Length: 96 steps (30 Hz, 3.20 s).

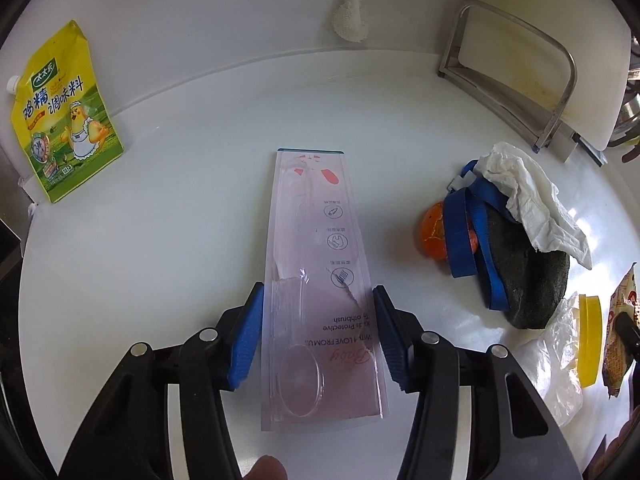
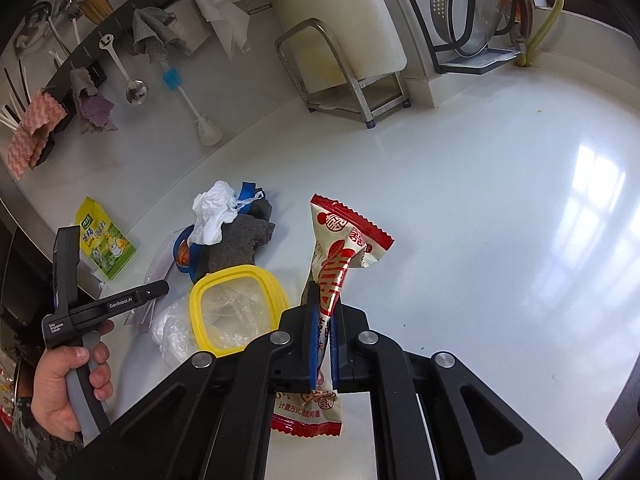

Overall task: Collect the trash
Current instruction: 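Grasp the pink spoon package with the left gripper while the right gripper grasps the candy wrapper, then carry the spoon package and candy wrapper over the grey bin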

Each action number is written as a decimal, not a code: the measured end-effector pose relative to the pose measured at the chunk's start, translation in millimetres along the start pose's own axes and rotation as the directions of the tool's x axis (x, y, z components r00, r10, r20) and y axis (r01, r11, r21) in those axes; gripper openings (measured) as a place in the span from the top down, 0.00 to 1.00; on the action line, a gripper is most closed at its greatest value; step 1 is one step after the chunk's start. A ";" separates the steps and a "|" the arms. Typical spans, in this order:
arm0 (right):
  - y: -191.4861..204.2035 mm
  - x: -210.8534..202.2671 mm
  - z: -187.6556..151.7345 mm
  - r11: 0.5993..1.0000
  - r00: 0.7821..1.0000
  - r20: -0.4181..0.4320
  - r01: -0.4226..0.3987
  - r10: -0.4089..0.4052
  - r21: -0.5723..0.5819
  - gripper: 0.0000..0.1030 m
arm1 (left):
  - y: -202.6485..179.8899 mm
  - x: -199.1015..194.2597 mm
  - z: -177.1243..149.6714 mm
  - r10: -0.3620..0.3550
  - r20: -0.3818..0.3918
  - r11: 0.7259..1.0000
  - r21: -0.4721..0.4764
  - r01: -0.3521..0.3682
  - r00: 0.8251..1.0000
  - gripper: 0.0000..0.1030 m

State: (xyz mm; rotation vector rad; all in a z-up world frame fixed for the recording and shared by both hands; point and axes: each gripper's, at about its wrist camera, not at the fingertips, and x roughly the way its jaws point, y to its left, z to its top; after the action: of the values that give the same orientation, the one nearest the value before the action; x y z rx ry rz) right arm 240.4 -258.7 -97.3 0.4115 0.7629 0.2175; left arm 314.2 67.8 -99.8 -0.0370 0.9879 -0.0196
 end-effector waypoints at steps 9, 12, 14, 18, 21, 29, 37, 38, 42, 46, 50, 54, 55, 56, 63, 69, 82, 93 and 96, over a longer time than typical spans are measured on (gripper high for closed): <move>7.7 -21.6 -6.5 1.000 1.000 0.015 -0.016 0.016 -0.002 0.96 | 3.4 -48.0 -21.2 0.031 0.103 0.999 0.007 -0.032 0.994 0.50; 13.5 -28.1 -13.3 1.000 1.000 0.014 -0.023 0.023 -0.007 0.96 | 3.2 -66.2 -33.1 0.011 0.120 1.000 0.007 -0.012 0.993 0.50; 17.5 -32.0 -16.9 1.000 1.000 0.011 -0.029 0.029 -0.011 0.96 | 0.0 -76.2 -40.8 0.001 0.125 1.000 0.013 -0.003 0.992 0.50; 25.4 -43.9 -24.0 0.999 0.999 0.010 -0.049 0.049 -0.012 0.96 | -3.3 -97.8 -56.7 -0.019 0.131 1.000 0.015 0.017 0.991 0.50; 34.3 -55.6 -30.8 0.998 0.998 0.018 -0.064 0.064 -0.024 0.96 | -5.1 -116.5 -71.4 -0.018 0.154 1.000 0.019 0.016 0.988 0.50; 37.1 -86.4 -49.4 0.997 0.996 0.034 -0.078 0.079 -0.023 0.96 | -3.7 -164.0 -112.5 0.001 0.222 0.999 0.034 -0.009 0.975 0.50; 33.8 -127.0 -83.0 0.996 0.997 0.041 -0.058 0.060 -0.063 0.96 | -13.2 -201.5 -154.0 -0.021 0.267 0.999 0.041 0.011 0.963 0.50; 32.6 -132.3 -87.8 0.996 0.997 0.041 -0.058 0.061 -0.065 0.96 | -15.9 -204.5 -158.8 -0.028 0.270 0.999 0.044 0.017 0.962 0.50; 27.3 -151.4 -109.5 0.996 0.997 0.041 -0.058 0.061 -0.072 0.96 | -28.6 -216.6 -178.5 -0.047 0.284 0.997 0.066 0.030 0.958 0.50; 22.8 -168.5 -134.5 0.996 0.998 0.042 -0.051 0.055 -0.077 0.96 | -41.8 -224.7 -197.6 -0.075 0.280 0.995 0.086 0.053 0.957 0.50; 19.5 -182.7 -154.2 0.995 0.998 0.040 -0.036 0.040 -0.092 0.96 | -59.7 -227.6 -214.7 -0.101 0.266 0.990 0.124 0.070 0.959 0.50; 15.2 -194.5 -165.7 0.995 0.999 0.045 -0.019 0.024 -0.103 0.96 | -71.6 -230.2 -226.8 -0.122 0.259 0.985 0.147 0.086 0.958 0.50; 14.8 -197.4 -168.4 0.994 0.999 0.050 -0.005 0.011 -0.113 0.96 | -74.1 -231.1 -229.6 -0.126 0.258 0.984 0.152 0.089 0.958 0.50; 14.4 -200.2 -171.2 0.993 0.999 0.055 0.005 0.001 -0.121 0.96 | -76.5 -232.1 -232.5 -0.129 0.258 0.983 0.157 0.090 0.958 0.50; 8.1 -210.5 -190.7 0.991 0.999 0.049 0.015 -0.009 -0.129 0.96 | -95.9 -235.1 -257.0 -0.159 0.236 0.974 0.196 0.113 0.959 0.50; 1.6 -216.5 -207.8 0.991 0.999 0.036 0.026 -0.021 -0.128 0.96 | -111.0 -237.9 -272.7 -0.184 0.225 0.964 0.231 0.131 0.957 0.50; -15.7 -233.0 -236.7 0.992 0.998 0.023 0.060 -0.058 -0.108 0.96 | -137.7 -235.2 -302.9 -0.225 0.185 0.944 0.285 0.167 0.957 0.50; -20.7 -237.6 -247.7 0.993 0.998 0.017 0.068 -0.066 -0.096 0.96 | -143.1 -234.8 -314.5 -0.225 0.174 0.939 0.301 0.165 0.959 0.50; -20.1 -237.9 -248.6 0.993 0.998 0.018 0.066 -0.065 -0.094 0.96 | -143.3 -234.9 -315.9 -0.222 0.174 0.939 0.303 0.163 0.959 0.50</move>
State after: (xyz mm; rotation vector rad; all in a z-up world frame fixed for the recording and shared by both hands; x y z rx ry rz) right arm -102.5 -286.9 -119.1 0.2979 0.7473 0.1880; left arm -78.8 -74.6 -71.7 0.1281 0.7629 -0.3346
